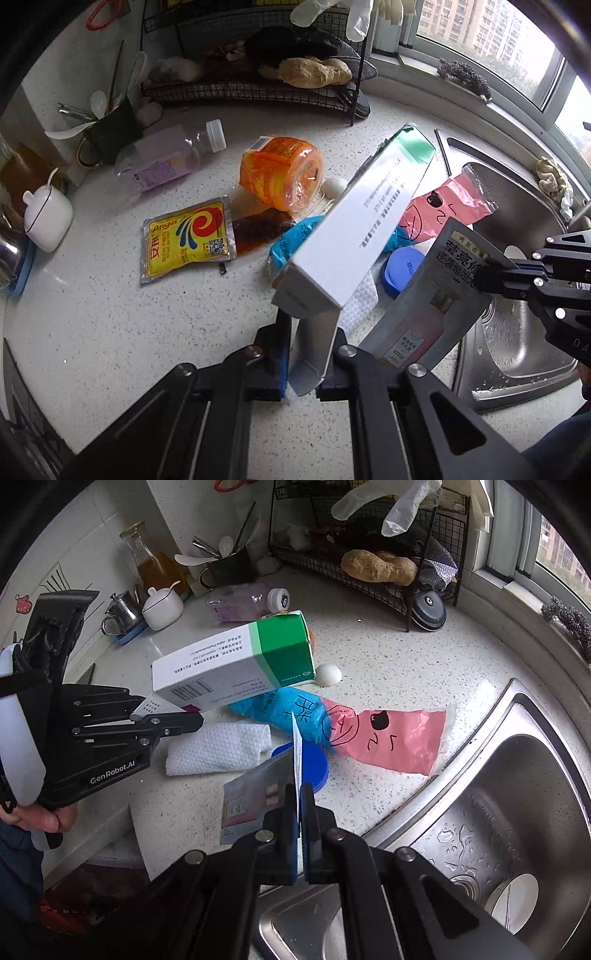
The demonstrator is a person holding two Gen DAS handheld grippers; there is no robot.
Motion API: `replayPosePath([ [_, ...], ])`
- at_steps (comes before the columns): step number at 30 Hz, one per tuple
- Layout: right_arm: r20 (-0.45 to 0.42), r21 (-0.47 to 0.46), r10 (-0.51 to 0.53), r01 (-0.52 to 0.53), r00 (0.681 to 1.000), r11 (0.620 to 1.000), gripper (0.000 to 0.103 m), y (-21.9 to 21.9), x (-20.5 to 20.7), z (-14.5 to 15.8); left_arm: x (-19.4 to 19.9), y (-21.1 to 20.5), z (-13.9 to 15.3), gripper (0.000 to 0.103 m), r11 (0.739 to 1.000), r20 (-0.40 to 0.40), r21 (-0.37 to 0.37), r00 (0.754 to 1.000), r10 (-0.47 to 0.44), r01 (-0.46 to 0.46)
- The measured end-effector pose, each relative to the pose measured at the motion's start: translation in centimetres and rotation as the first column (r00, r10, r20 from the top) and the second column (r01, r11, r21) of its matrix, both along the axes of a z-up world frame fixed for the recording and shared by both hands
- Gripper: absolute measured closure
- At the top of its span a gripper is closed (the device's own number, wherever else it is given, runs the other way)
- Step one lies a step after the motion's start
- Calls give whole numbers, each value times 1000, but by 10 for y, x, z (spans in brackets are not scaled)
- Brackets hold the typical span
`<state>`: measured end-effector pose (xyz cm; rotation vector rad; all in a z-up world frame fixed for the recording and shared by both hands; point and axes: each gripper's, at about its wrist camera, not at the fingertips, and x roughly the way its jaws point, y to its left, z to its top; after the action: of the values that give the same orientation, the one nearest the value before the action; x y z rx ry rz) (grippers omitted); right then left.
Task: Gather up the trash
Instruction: 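Carry the box and sachet down and release both into the red bin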
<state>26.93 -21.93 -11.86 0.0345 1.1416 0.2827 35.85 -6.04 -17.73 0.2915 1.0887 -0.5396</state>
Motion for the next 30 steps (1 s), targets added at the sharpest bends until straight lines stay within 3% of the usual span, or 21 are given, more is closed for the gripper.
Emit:
replayPosePath([
  [10,77,-15,95,-95,992,995,102,50,-46,29,-75,68,24,94,991,22,-50,992,124,-123],
  [19,111,-5,167,-167,980,986,102,107,-116,45,-179,138,35,94,975,37,-54,975,220,-218],
  [24,84,-6,208,-208,975,978,102,133,-155,31,-239,169,20,94,960,4,-46,961,277,-277],
  [30,27,-38,267,-266,963,963,102,156,-197,-3,-297,194,-27,94,940,-81,-21,938,337,-340],
])
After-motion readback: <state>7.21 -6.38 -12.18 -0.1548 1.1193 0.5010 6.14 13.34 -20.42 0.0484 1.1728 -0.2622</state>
